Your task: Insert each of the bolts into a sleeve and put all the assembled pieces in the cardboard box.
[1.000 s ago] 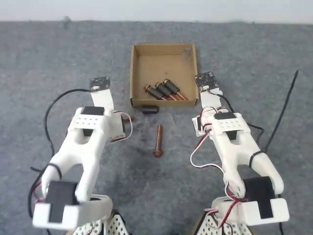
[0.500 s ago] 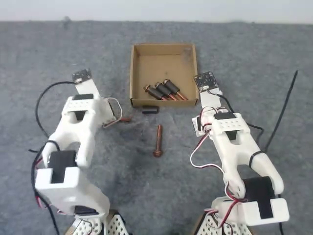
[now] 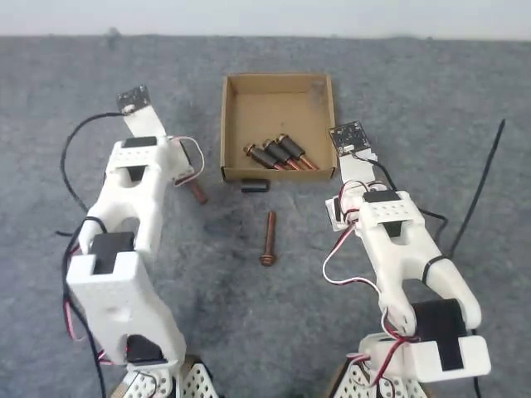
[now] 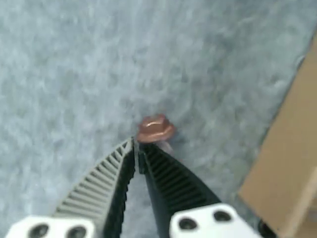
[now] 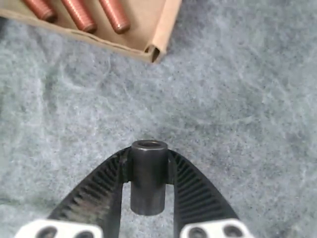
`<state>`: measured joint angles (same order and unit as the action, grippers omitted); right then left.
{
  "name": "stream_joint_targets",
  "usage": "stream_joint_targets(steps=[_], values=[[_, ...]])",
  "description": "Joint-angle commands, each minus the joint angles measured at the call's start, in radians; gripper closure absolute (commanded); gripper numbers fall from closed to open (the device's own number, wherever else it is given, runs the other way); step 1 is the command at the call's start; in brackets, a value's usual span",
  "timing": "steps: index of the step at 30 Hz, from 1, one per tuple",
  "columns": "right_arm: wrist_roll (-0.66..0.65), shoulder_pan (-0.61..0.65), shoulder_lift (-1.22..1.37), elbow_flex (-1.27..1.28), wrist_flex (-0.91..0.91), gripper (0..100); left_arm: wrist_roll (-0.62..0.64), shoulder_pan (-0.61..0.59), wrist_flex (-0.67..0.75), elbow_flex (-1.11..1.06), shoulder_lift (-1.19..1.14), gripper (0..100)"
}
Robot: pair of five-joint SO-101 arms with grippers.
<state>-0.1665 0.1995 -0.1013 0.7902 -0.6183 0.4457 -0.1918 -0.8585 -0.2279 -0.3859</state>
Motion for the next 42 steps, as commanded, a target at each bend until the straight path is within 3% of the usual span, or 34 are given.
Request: stream_joint_targets(steps=[1,7,14,19,34,38,42], values=[[0.002,-0.01,-0.062,-0.006,0.016,99.3,0.008,0.017,-0.075,0.096,0.061,99],[0.002,-0.01,-0.062,-0.006,0.018,99.3,0.017,0.089,-0.1,0.031,0.17,97],[0.002,-0.01,-0.062,-0.006,0.016,99.3,0.19,0.06,-0.098,0.018,0.161,84],[0.002,-0.01,-0.064,-0.006,0.016,99.3,0.198,0.023,-0.054,0.036,0.08,88],[0.002,0.001,-0.064,-0.006,0.012,99.3,0.198,0.023,-0.12,0.251,-0.123,89],[0.002,0.001,-0.064,-0.006,0.012,99.3,0.195,0.025,-0.12,0.252,-0.126,99],[0.002,0.001,-0.064,-0.006,0.01,99.3,0.195,0.025,-0.12,0.252,-0.127,99]])
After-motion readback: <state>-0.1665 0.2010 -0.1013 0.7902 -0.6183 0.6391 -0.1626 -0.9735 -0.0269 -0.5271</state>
